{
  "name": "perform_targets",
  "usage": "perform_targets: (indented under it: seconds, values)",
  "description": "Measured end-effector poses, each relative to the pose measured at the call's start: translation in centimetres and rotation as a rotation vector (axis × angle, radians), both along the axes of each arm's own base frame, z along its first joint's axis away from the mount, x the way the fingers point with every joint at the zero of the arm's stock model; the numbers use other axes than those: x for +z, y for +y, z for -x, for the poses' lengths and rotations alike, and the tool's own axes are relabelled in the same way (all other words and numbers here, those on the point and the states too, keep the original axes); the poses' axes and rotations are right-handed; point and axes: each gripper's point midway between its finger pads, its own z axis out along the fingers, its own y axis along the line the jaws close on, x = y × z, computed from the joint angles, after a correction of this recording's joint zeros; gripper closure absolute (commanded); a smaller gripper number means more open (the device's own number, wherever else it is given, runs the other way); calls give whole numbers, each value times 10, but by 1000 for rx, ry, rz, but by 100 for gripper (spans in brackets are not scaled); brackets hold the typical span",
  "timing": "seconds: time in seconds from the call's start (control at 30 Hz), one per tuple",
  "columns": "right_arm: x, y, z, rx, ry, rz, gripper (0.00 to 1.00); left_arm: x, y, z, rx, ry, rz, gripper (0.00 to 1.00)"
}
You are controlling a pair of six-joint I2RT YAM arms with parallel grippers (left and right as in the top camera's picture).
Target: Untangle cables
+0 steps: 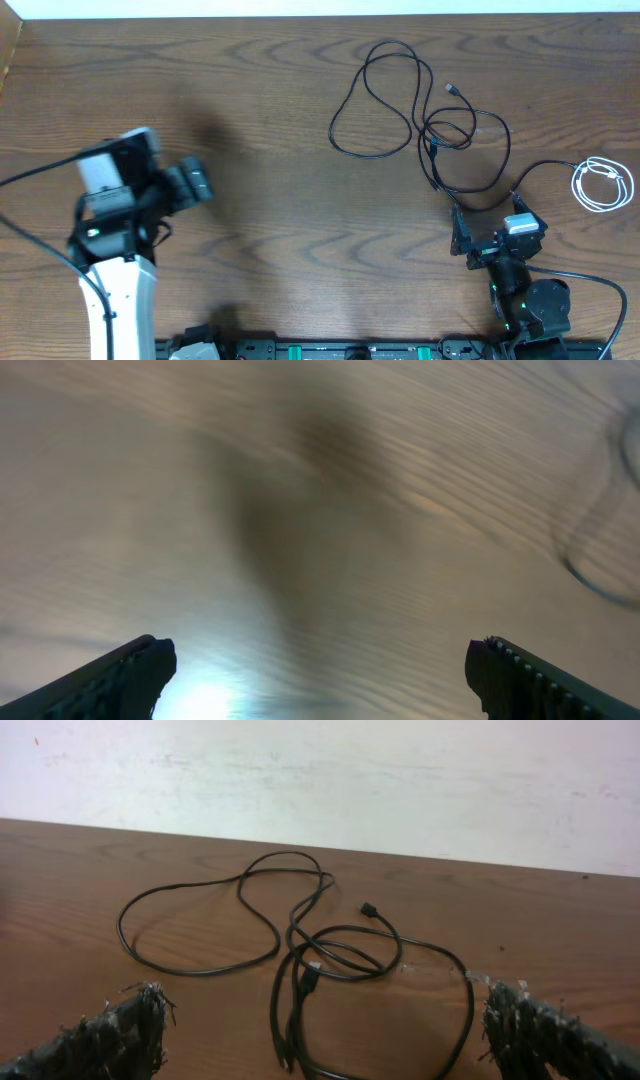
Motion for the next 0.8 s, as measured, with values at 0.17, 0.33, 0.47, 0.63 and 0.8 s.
perform_targets:
  seconds: [0.17,0.33,0.47,0.63,0.8]
  values:
    - [0,0,0,0,0,0,1,0,-52,-1,-179,0,3,2]
    - [0,0,0,0,0,0,1,0,-78,2,-269,2,3,2]
    - [0,0,0,0,0,0,1,-3,-79,6,-274,20,3,2]
    - [0,0,0,0,0,0,1,-13,-79,-1,-276,-10,-10,2]
    - [0,0,0,0,0,0,1,-34,-79,-26,-283,-151,-34,2]
